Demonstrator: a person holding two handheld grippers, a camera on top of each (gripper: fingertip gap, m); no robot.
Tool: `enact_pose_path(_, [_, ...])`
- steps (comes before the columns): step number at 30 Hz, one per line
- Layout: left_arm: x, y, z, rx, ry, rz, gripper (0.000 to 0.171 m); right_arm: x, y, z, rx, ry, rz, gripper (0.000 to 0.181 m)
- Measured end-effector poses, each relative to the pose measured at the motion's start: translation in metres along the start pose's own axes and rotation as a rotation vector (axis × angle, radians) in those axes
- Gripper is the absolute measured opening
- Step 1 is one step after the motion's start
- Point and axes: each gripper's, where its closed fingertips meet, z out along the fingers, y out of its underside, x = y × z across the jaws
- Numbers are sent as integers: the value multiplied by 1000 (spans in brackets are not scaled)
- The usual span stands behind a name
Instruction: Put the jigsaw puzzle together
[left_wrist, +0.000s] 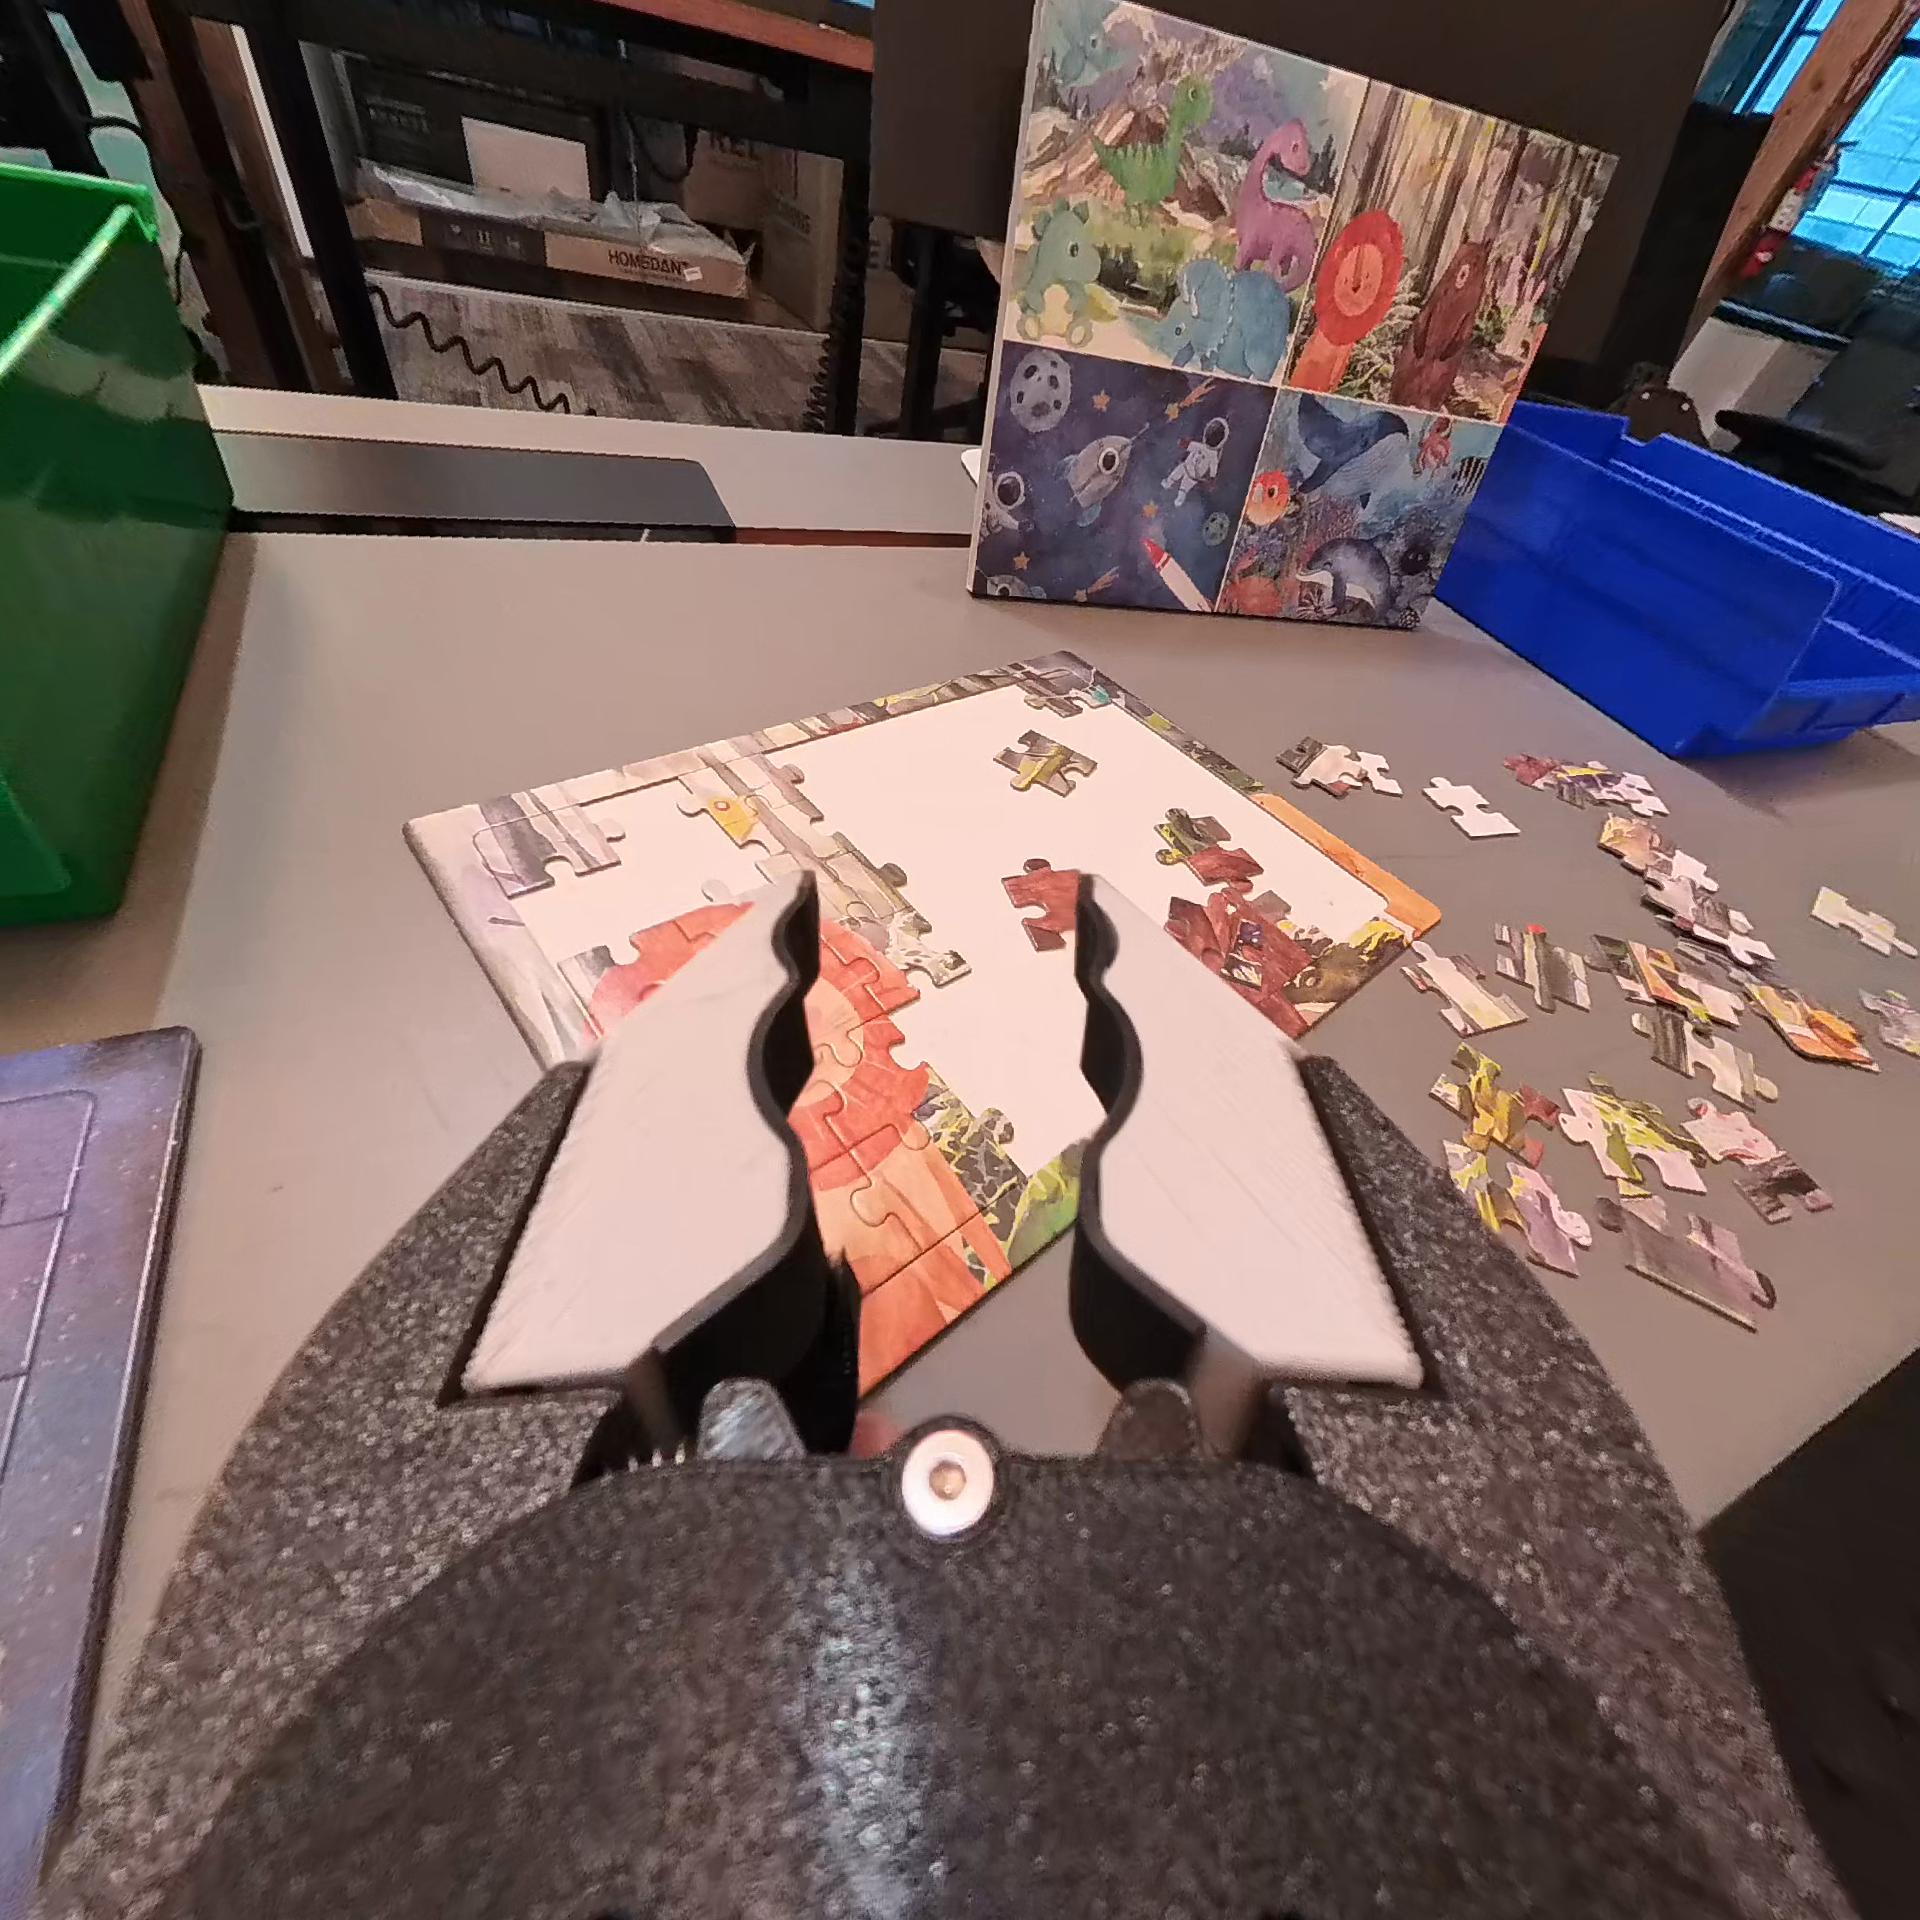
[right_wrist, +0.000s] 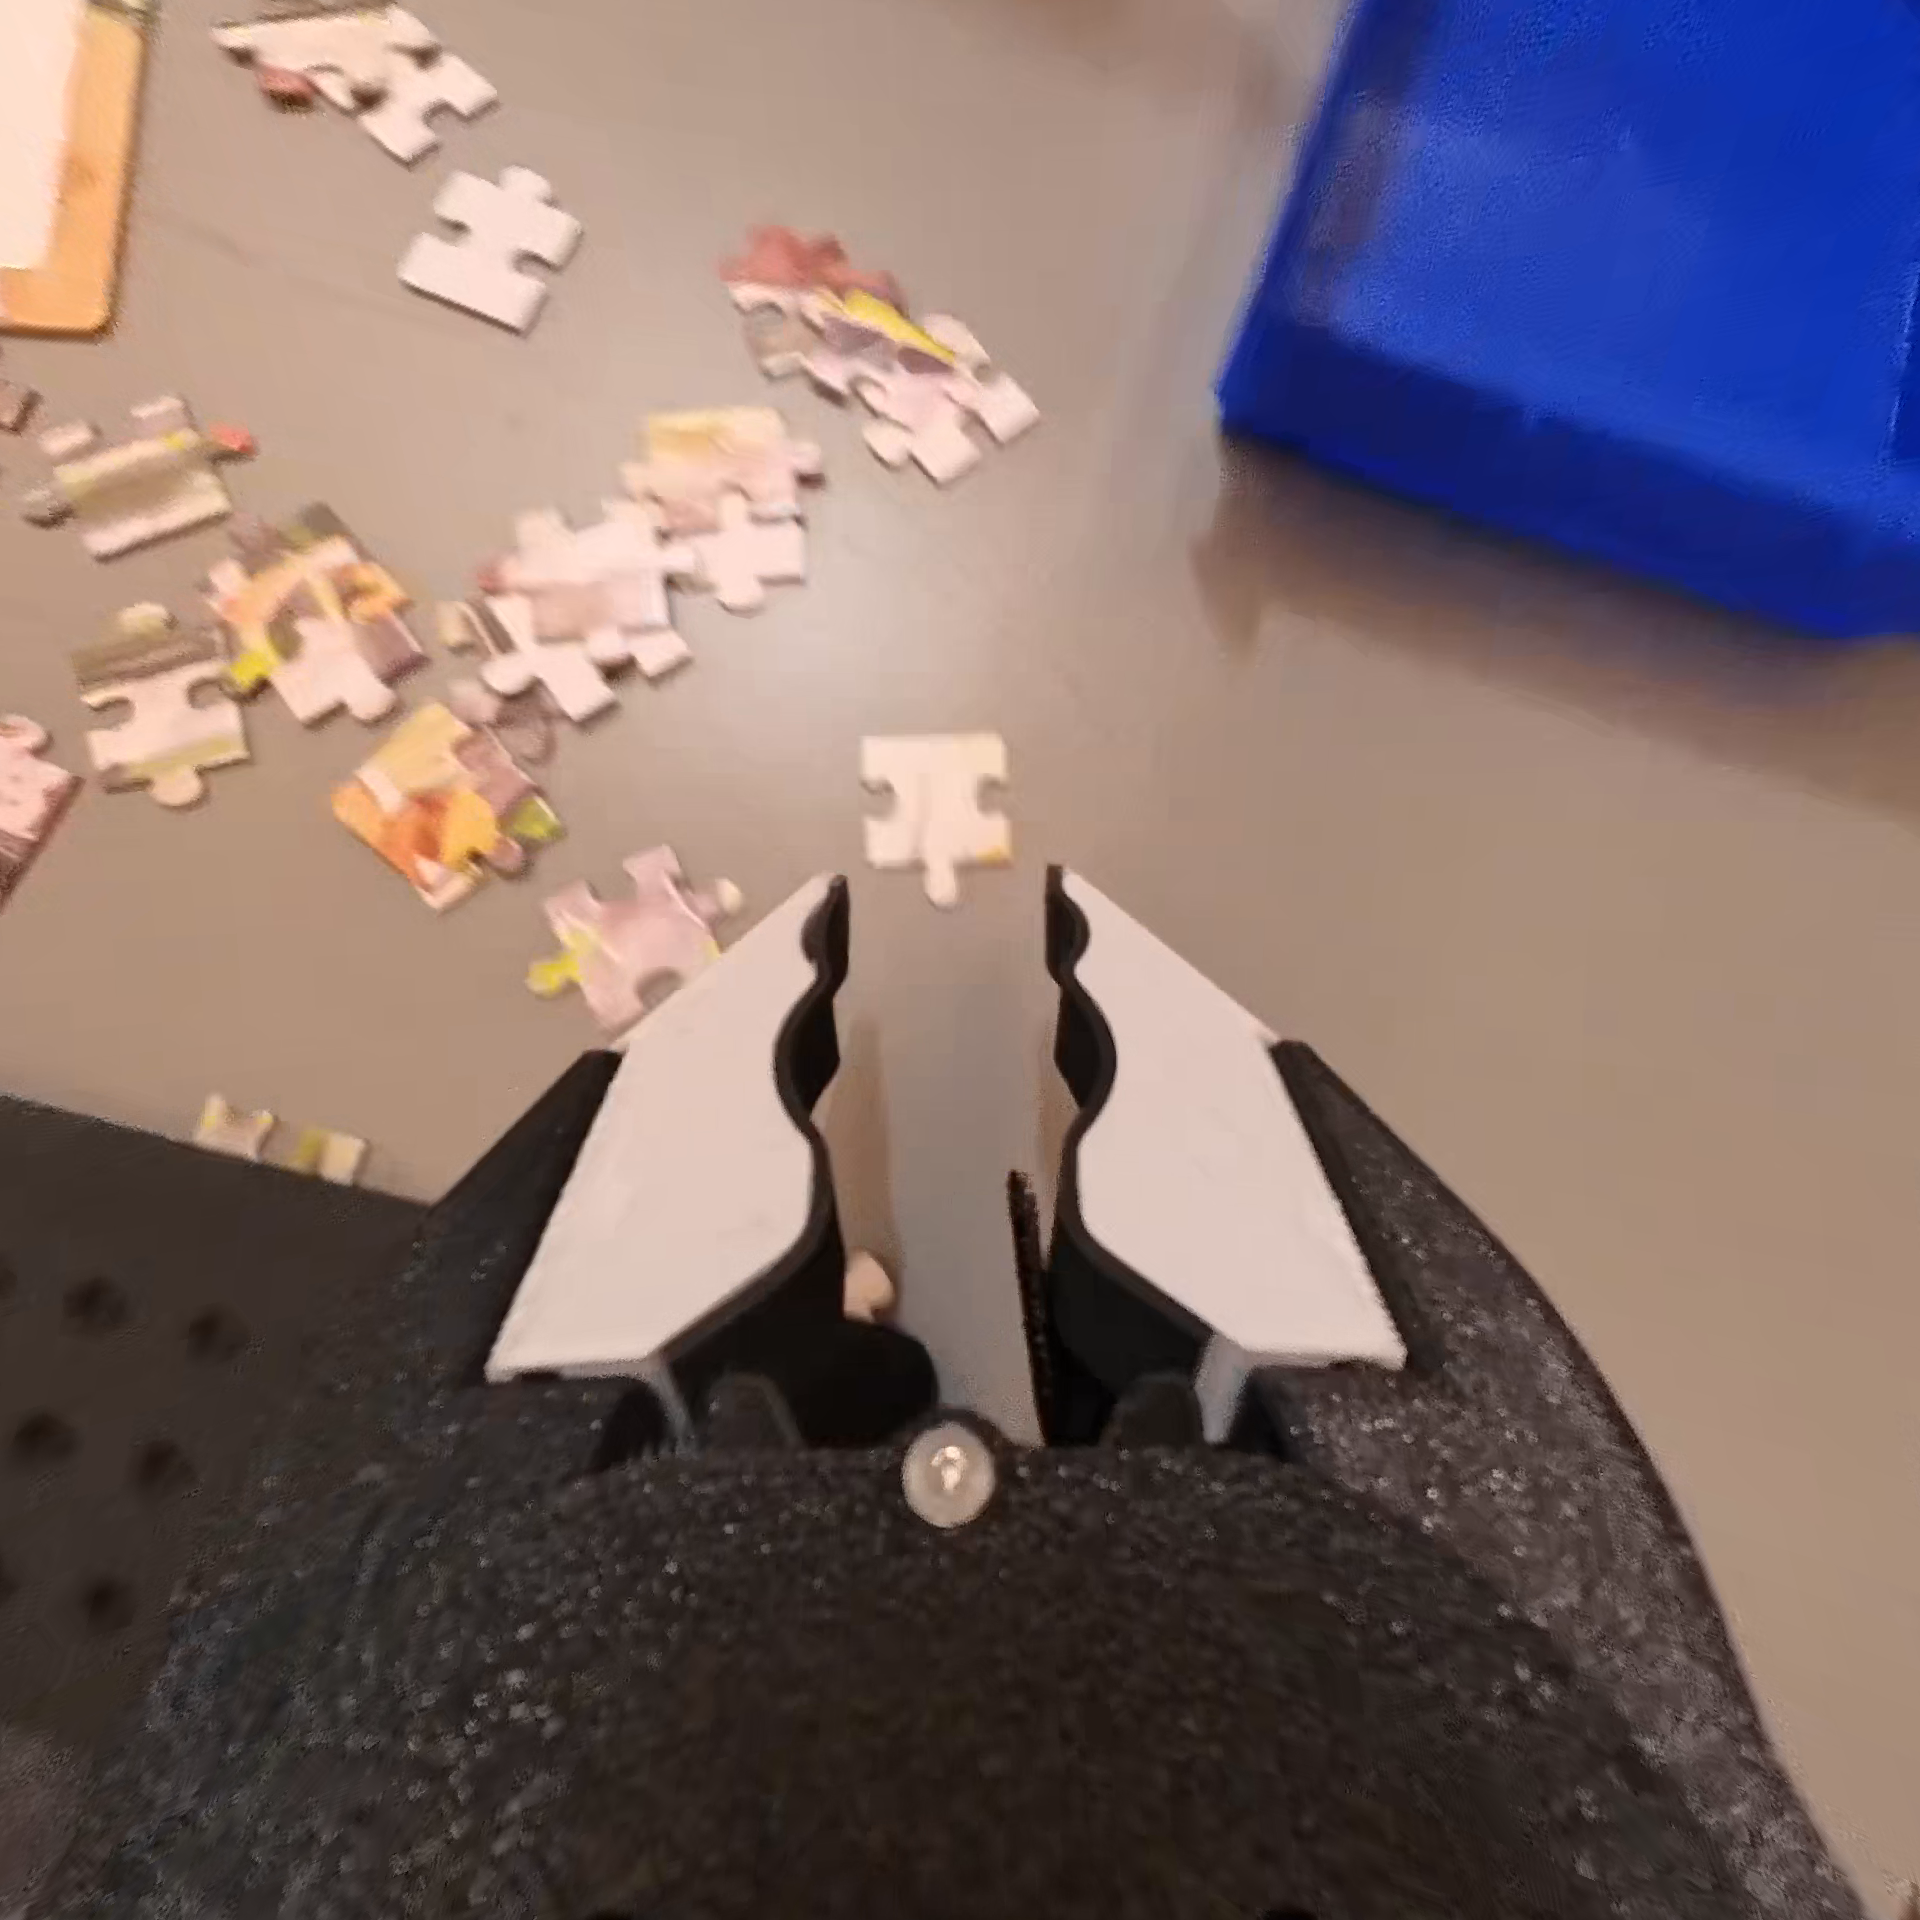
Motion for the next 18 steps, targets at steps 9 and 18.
enact_pose_path(9, [-3, 0, -3, 10, -8, -22, 48, 13, 27, 7, 11, -55, -12, 50])
enact_pose_path(18, [1, 3, 0, -9, -12, 19, 48, -3, 60, -31, -141, -240, -88, 35])
